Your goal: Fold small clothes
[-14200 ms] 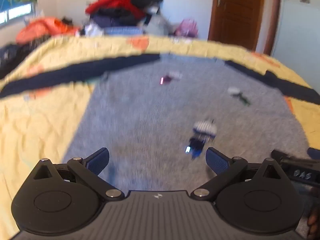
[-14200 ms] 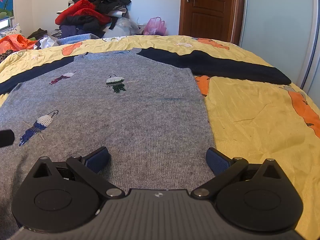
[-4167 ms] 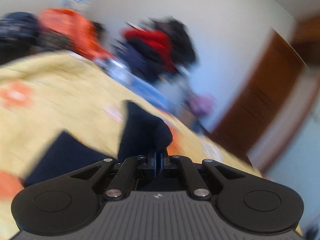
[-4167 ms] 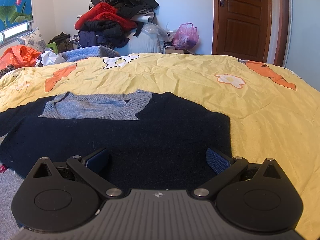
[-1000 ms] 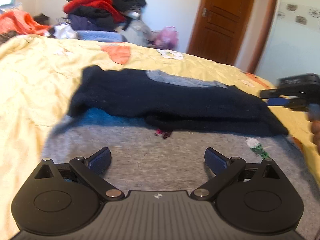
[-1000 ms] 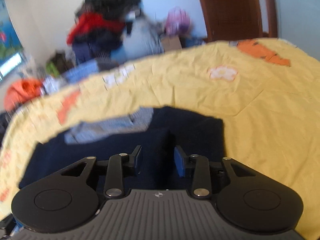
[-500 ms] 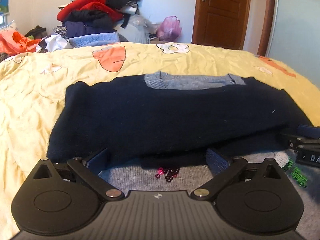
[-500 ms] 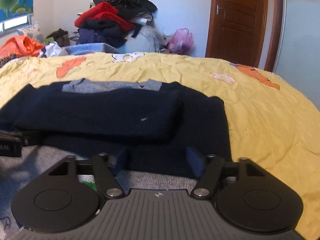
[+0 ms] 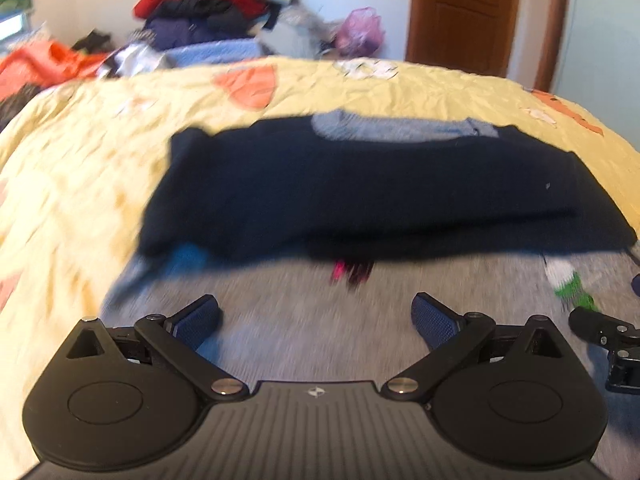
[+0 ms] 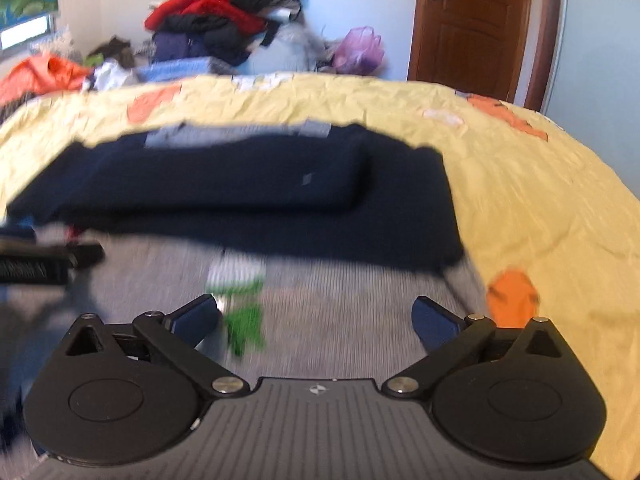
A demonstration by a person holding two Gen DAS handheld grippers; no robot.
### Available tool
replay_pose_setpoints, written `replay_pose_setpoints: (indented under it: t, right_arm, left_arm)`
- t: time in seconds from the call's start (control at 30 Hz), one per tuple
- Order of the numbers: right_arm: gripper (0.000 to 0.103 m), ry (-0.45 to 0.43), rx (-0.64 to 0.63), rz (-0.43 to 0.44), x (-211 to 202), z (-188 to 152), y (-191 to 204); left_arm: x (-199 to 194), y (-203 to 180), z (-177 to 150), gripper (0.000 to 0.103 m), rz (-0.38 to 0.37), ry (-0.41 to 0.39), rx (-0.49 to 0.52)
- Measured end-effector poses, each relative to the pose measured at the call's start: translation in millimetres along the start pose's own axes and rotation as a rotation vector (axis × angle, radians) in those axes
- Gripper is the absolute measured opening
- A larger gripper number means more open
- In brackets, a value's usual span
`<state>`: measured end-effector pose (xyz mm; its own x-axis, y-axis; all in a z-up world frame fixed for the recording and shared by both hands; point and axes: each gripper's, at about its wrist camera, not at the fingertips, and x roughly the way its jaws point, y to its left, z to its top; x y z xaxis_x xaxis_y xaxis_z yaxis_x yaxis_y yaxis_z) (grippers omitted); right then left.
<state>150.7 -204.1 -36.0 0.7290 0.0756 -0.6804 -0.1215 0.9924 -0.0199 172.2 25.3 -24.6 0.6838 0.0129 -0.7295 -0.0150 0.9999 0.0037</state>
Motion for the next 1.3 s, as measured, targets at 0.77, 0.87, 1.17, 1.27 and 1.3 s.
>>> replay_pose_setpoints:
  t: [0.77, 0.87, 1.17, 1.27, 1.3]
  right_arm:
    - [0.099, -0.04, 0.008, 0.0, -40, -20, -46]
    - [0.099, -0.035, 0.087, 0.045, -62, -28, -76]
    - [0.069, 0.077, 0.196, 0.231, -71, -46, -114]
    - [0.011, 0.114, 0.197, 0.235, -66, -41, -113]
    - [0.011, 0.117, 0.183, 0.239, -65, -40, -111]
  left_arm:
    - [-52, 16, -48, 0.103, 0.041, -0.089, 0.114]
    - [-81, 41, -62, 0.103, 0.021, -0.125, 0.06]
    - [-82, 130, -81, 0.051, -0.364, 0.034, -0.384]
    - [-72, 132, -75, 0.011, -0.313, 0.094, -0.377]
    - [-72, 128, -72, 0.006, -0.301, 0.099, -0.347]
